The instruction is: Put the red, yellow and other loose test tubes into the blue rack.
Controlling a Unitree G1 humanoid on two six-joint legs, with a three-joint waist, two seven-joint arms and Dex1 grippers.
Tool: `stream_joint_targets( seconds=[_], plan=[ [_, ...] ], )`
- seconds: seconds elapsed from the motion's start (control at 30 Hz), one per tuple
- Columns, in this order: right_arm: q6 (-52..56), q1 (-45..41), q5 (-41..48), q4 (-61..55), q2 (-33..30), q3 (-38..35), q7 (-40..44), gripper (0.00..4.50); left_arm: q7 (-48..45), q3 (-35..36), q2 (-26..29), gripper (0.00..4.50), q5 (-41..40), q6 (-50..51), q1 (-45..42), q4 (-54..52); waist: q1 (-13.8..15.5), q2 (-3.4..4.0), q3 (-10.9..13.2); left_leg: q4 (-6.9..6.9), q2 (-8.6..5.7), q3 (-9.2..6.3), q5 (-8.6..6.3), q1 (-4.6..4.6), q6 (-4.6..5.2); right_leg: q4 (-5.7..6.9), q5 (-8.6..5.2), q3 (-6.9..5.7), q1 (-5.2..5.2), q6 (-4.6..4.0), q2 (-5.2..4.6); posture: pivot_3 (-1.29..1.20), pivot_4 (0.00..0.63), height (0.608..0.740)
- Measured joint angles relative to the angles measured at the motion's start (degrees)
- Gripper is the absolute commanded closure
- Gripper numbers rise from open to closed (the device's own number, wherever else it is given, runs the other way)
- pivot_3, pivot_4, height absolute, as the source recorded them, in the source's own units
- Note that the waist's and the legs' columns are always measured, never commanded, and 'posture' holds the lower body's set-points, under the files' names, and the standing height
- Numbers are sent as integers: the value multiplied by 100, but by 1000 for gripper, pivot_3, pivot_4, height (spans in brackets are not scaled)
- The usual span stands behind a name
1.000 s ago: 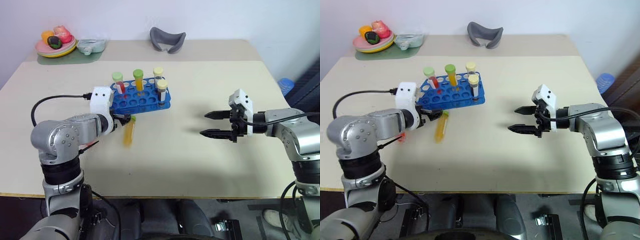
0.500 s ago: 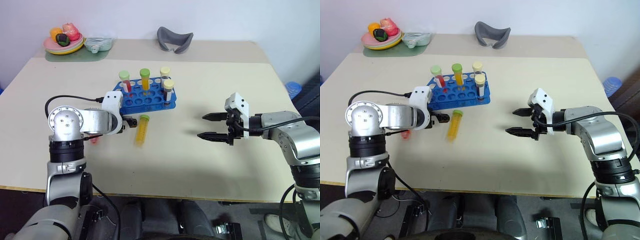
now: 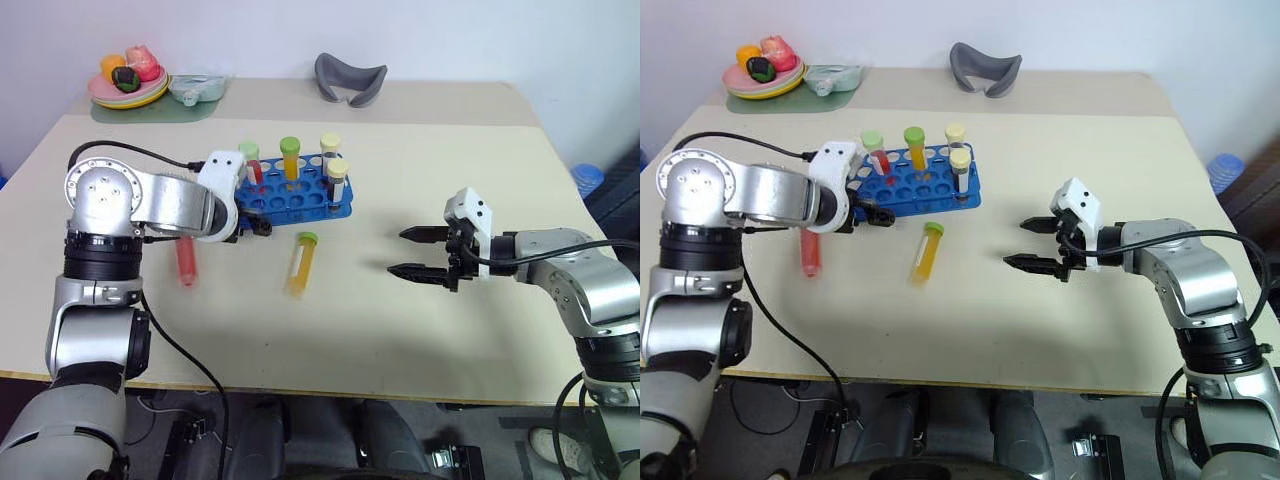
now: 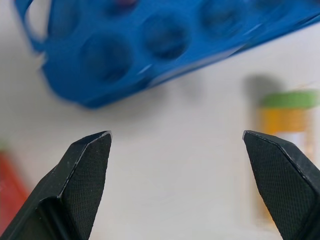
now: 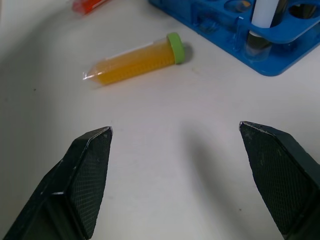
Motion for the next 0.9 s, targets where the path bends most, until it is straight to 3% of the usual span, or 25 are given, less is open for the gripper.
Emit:
stream_joint_targets(
  seconds=[0.23, 0.47, 0.63, 0.9],
  plan=[
    [476, 11, 186, -354, 55, -1, -419, 356, 89, -896, 403, 166, -1252, -482, -74, 285, 1, 0, 0, -1, 0, -1, 3, 0, -6, 4, 0, 1, -3, 0, 0, 0, 150, 740],
    [507, 27, 224, -510, 162, 34, -644, 356, -441, -1583, 125, 166, -1426, -433, -659, 1058, 15, 0, 0, 0, -7, 3, 3, -4, -5, -3, 0, -1, 0, 0, 1, 0, 150, 740],
    [552, 44, 243, -572, 220, 48, -785, 356, -739, -2008, -157, 166, -1387, -112, -1389, 1940, -20, 0, 0, -2, -8, 1, 3, -5, -4, -1, -1, -1, -4, 2, 3, 0, 150, 740],
    [635, 188, 371, -726, 280, 32, -1021, 356, -1488, -2328, -874, 166, -43, 287, -2296, 3482, 3, -3, 2, -2, -14, -1, 4, -10, -4, -5, -5, -2, -3, 8, 5, 0, 150, 740]
  ],
)
